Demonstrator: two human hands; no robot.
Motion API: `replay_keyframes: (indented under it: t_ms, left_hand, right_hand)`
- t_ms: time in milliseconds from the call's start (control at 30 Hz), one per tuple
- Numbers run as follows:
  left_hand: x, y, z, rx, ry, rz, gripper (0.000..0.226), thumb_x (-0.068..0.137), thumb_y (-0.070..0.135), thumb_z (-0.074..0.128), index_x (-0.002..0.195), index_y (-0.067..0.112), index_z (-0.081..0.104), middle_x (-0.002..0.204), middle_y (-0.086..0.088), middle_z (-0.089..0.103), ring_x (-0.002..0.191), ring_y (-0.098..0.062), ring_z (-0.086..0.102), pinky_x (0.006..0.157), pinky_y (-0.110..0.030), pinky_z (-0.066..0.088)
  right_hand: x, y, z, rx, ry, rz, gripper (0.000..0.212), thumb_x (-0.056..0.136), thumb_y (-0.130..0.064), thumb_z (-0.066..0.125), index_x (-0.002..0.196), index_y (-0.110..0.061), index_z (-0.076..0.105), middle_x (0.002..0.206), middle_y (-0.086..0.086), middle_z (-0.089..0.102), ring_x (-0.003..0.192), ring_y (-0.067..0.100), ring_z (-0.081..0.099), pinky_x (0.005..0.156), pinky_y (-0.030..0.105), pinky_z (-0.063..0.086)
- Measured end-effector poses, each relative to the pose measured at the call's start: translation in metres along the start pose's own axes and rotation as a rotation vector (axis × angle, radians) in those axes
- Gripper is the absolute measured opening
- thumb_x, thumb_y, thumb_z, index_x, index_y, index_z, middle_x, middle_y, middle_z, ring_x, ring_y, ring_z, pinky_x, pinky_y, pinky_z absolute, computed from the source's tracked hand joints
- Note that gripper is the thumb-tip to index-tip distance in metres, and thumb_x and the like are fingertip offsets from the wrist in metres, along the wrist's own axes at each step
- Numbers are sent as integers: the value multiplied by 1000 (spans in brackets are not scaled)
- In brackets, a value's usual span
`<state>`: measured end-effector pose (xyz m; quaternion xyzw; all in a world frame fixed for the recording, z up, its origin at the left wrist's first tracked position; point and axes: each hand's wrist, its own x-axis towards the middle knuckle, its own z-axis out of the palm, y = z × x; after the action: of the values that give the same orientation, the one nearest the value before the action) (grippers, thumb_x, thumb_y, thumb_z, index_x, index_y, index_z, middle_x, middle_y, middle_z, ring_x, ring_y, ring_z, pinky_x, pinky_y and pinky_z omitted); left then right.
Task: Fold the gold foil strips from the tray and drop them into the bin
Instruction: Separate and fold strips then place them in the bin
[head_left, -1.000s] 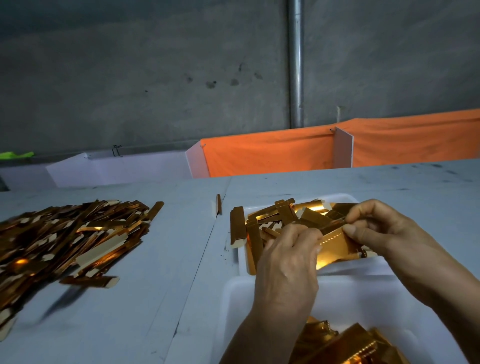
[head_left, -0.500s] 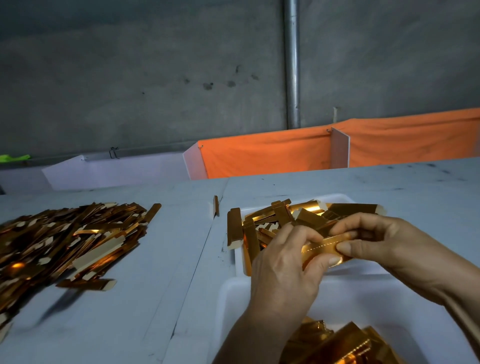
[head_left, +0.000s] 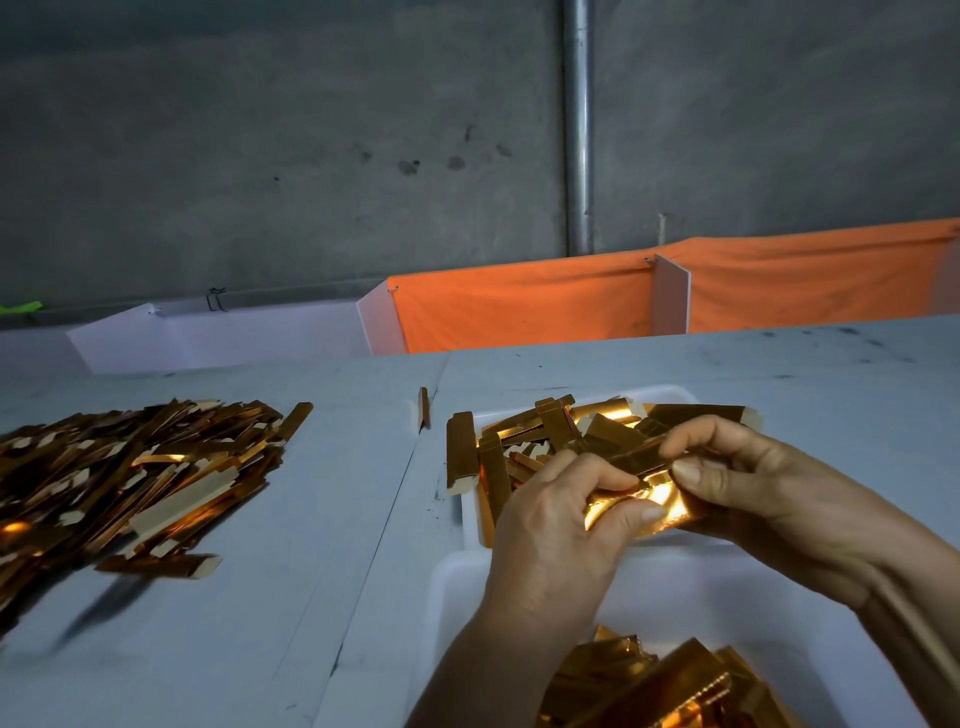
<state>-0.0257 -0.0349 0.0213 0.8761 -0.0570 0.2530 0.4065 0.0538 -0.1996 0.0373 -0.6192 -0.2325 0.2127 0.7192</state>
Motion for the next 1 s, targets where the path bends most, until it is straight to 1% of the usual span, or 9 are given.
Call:
replay_keyframes:
  t_ms: [133,267,333,433,500,600,767,900,1000]
  left_hand:
    - [-2,-1,1,-37,27,-50,17,85,36,65,101,30,65,99,21,55,98,2,52,73,-9,45]
    - [-2,0,0,-127,59,-94,12,85,35,65,97,32,67,96,20,57,97,1,54,73,-12,47]
    - [-2,-1,1,-69,56,-56,15,86,36,65,99,30,67,97,19,58,96,1,54,74,-15,48]
    - [-1,-2,1,48,72,20,19,88,37,62,101,24,69,97,14,59,92,-1,54,75,-21,48]
    - [-2,-1,2,53,87,43,18,89,36,60,99,24,69,95,14,58,90,1,53,72,-17,47]
    - [-2,1,2,-22,90,-1,14,90,38,58,95,27,66,93,18,56,93,3,51,70,-10,44]
    - [-2,0,2,23,83,40,17,91,37,56,95,24,66,92,14,57,89,-4,54,73,-20,47]
    - [-1,-1,2,129,85,167,17,89,36,60,89,20,68,84,13,57,80,-3,53,66,-20,44]
    - [3,-6,-1,344,127,311,23,85,35,66,74,16,68,70,6,62,66,-6,56,60,-22,43]
  right_hand:
    - [-1,-1,0,-121,-19,-47,11,72,-14,67,82,-14,73,80,11,63,76,22,65,75,30,58]
    - [-2,-3,-3,-218,-22,-99,24,64,-21,73,88,-19,75,84,8,67,84,23,66,83,32,54]
    - [0,-1,-2,-189,-15,-90,22,68,-17,70,89,-18,76,83,8,67,83,23,66,82,30,56]
    - [0,1,-1,-249,-16,-54,21,72,-19,67,90,-17,76,93,12,71,92,27,67,89,35,52]
    - [-2,-2,-1,-324,-13,-37,24,68,-26,71,91,-21,77,96,10,72,96,24,67,92,36,48]
    - [-3,-7,-2,-346,11,-49,28,61,-28,75,88,-23,77,94,8,73,93,19,68,86,30,49]
    - [-2,-5,1,-398,46,-81,11,69,-14,73,75,-22,77,82,-1,72,78,7,67,65,9,49]
    - [-1,-3,0,-440,85,-129,17,75,-3,72,68,-18,76,86,-13,65,84,-3,61,66,2,44]
    - [0,-2,0,-466,81,-157,11,74,-11,72,69,-21,74,88,-9,67,88,1,61,69,5,46]
